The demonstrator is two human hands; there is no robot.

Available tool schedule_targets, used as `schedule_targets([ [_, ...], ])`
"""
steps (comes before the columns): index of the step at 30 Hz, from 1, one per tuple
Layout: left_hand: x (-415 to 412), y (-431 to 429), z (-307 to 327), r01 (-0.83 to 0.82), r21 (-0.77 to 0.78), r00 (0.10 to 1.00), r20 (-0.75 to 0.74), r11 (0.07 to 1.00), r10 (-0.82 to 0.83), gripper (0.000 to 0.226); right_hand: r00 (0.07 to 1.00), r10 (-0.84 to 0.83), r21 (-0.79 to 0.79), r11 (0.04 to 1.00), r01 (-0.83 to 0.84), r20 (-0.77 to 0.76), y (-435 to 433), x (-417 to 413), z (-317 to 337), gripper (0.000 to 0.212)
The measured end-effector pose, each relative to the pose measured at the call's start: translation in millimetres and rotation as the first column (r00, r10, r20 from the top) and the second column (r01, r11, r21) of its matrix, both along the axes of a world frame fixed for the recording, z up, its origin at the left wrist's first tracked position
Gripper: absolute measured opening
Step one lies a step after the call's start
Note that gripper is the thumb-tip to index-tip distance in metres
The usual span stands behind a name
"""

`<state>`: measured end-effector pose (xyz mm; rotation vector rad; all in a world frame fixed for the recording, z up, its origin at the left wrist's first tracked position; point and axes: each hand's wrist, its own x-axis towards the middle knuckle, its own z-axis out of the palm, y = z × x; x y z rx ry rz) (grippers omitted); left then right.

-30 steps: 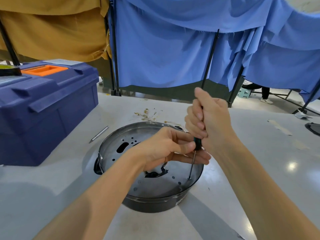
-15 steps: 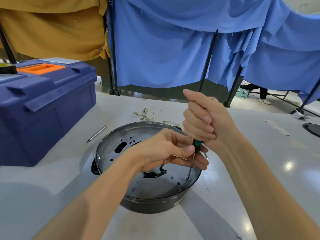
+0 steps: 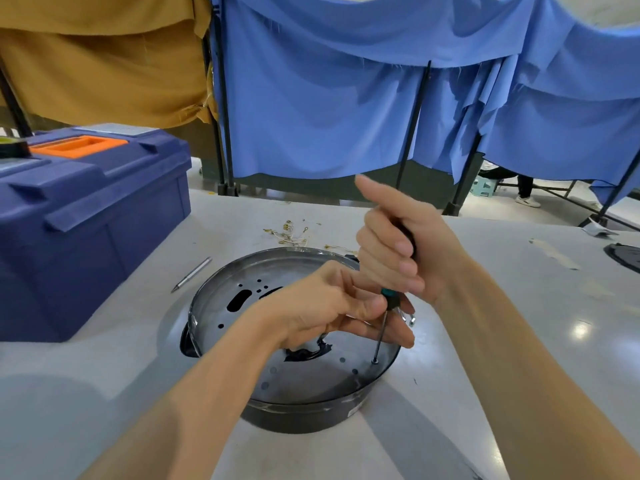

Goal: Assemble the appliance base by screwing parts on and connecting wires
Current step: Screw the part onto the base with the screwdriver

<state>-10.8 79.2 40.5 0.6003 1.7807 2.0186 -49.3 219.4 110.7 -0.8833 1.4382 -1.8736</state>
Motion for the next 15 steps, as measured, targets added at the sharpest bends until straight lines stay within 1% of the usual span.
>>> schedule_targets([
  [1, 0, -1, 0, 0.008, 0.001, 1.000, 0.004, 1.000, -0.008, 0.020, 1.000, -0.006, -0.034, 0.999, 0.006, 0.005, -2, 1, -3, 0.065],
  [2, 1, -3, 0, 0.008, 0.009, 1.000, 0.010, 1.000, -0.008, 0.018, 0.998, -0.068, -0.059, 0.996, 0.068, -0.007, -5, 2, -7, 0.066],
  [4, 1, -4, 1, -0.025, 0.043, 1.000, 0.015, 0.999, 0.025, 0.022, 0.954, -0.295, -0.099, 0.953, 0.288, -0.062, -8, 8, -11, 0.068],
  [5, 1, -3, 1, -0.048, 0.052, 0.999, 0.012, 0.998, 0.047, 0.025, 0.898, -0.431, -0.131, 0.899, 0.419, -0.088, -9, 11, -13, 0.068],
  [6, 1, -1, 1, -0.071, 0.049, 0.997, 0.005, 0.996, 0.071, 0.025, 0.817, -0.567, -0.173, 0.820, 0.546, -0.108, -11, 14, -16, 0.069],
  [8, 0, 4, 2, -0.098, 0.010, 0.995, -0.026, 0.995, 0.099, 0.017, 0.590, -0.786, -0.239, 0.618, 0.749, -0.182, -18, 20, -22, 0.071],
  [9, 0, 5, 3, -0.105, -0.006, 0.994, -0.036, 0.994, 0.105, 0.017, 0.504, -0.833, -0.255, 0.551, 0.794, -0.229, -22, 24, -25, 0.072],
  [10, 1, 5, 3, -0.107, -0.013, 0.994, -0.036, 0.994, 0.107, 0.016, 0.485, -0.839, -0.259, 0.539, 0.801, -0.247, -24, 26, -27, 0.072],
  [11, 1, 3, 2, -0.105, -0.008, 0.994, -0.030, 0.994, 0.105, 0.014, 0.547, -0.804, -0.234, 0.592, 0.771, -0.233, -24, 25, -26, 0.070],
  [12, 2, 0, 2, -0.106, 0.008, 0.994, -0.015, 0.994, 0.107, 0.013, 0.673, -0.715, -0.173, 0.699, 0.694, -0.192, -23, 22, -21, 0.068],
  [13, 3, -2, 2, -0.110, 0.022, 0.994, -0.004, 0.994, 0.110, 0.015, 0.813, -0.564, -0.086, 0.825, 0.558, -0.144, -19, 17, -14, 0.066],
  [14, 3, -3, 3, -0.111, 0.025, 0.994, 0.003, 0.994, 0.111, 0.017, 0.912, -0.394, 0.012, 0.917, 0.398, -0.111, -13, 11, -5, 0.065],
  [15, 3, -3, 3, -0.104, 0.016, 0.995, -0.002, 0.994, 0.104, 0.018, 0.965, -0.244, 0.093, 0.963, 0.253, -0.100, -8, 6, 0, 0.066],
])
